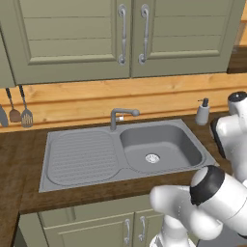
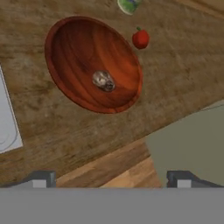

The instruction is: Pick the mushroom from the sink and place it in the bowl. Then pick the bowl and place it in the microwave. Then close the microwave door and press the start button.

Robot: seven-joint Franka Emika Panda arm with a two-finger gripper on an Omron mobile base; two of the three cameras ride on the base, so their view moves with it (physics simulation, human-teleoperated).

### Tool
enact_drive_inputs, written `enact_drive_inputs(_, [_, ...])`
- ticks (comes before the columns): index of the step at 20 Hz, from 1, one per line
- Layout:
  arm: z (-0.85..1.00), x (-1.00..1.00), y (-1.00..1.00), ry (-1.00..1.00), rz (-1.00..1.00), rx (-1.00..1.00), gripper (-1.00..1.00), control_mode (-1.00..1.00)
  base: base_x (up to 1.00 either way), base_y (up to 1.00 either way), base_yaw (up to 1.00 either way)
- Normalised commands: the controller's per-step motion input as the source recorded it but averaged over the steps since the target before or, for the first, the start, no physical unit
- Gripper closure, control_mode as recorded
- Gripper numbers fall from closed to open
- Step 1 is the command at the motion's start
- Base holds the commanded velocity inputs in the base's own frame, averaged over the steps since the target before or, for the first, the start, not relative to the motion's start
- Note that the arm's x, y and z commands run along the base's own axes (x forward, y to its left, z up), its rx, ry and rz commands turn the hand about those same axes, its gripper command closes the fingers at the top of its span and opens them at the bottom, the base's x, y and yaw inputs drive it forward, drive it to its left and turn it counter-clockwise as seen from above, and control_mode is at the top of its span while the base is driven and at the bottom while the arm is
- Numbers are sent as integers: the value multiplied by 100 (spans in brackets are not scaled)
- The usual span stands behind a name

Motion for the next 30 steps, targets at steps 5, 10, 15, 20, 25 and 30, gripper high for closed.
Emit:
enact_drive_inputs(5, [0, 22, 1, 14, 12, 9, -100, -100, 0, 0, 0])
enact_drive_inputs(10, [-8, 22, 5, 11, 16, 14, -100, -100, 0, 0, 0])
enact_drive_inputs(15, [-25, 37, 13, 5, 13, 13, -100, -100, 0, 0, 0])
enact_drive_inputs(20, [-32, 37, 1, 0, 11, 11, -100, -100, 0, 0, 0])
enact_drive_inputs(25, [-21, 38, 0, 0, 4, 1, -100, -100, 0, 0, 0])
enact_drive_inputs(30, [-21, 42, -1, 0, 0, 0, -100, -100, 0, 0, 0])
